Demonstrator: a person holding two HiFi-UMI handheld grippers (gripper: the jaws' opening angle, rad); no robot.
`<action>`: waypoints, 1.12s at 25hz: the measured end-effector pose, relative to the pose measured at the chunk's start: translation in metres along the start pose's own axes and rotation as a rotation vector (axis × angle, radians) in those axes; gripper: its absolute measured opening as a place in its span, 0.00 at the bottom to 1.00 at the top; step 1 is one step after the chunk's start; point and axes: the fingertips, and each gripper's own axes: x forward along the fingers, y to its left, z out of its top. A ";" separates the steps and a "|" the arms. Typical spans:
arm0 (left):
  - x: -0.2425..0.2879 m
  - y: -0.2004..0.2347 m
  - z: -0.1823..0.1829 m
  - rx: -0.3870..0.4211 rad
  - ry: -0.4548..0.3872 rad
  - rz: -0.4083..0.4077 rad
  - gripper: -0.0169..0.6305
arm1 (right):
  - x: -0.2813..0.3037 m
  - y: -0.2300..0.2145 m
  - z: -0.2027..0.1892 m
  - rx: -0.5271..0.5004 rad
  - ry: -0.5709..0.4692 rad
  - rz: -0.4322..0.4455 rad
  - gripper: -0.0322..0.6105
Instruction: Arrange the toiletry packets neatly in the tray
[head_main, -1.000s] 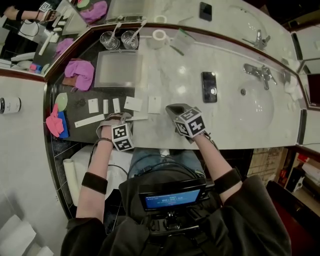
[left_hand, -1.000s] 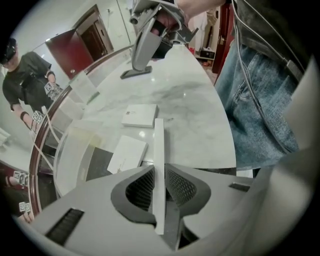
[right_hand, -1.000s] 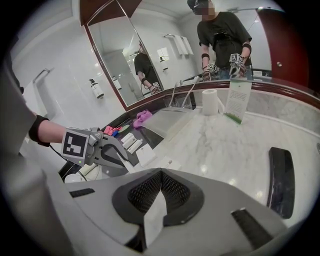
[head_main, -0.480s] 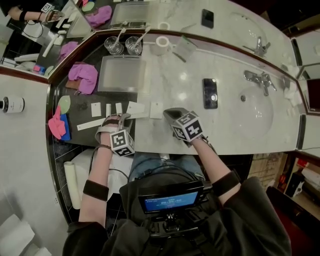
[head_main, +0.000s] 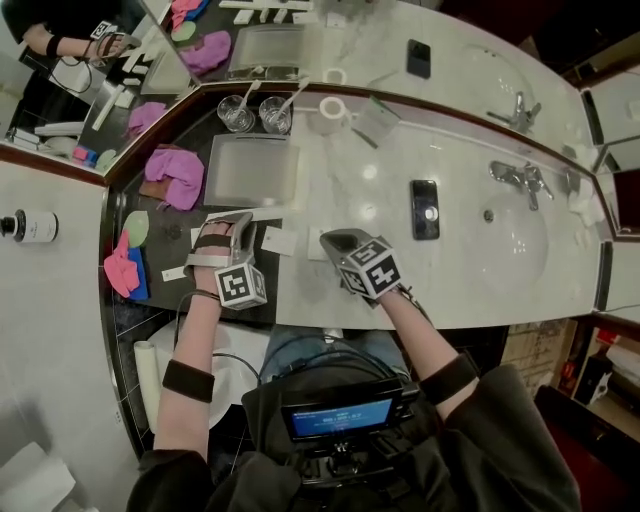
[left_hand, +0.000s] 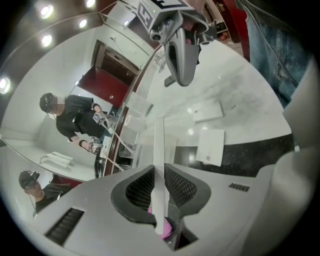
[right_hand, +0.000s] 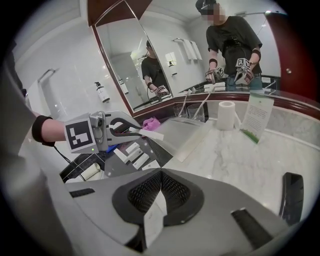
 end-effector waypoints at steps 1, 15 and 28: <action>0.004 0.008 -0.002 0.010 -0.002 0.013 0.13 | 0.002 0.001 0.004 -0.001 -0.005 0.001 0.05; 0.093 0.082 -0.013 0.140 -0.073 0.045 0.13 | 0.042 -0.009 0.068 -0.004 -0.069 -0.004 0.05; 0.160 0.083 -0.012 0.189 -0.141 0.009 0.13 | 0.068 -0.026 0.067 0.053 -0.065 -0.023 0.05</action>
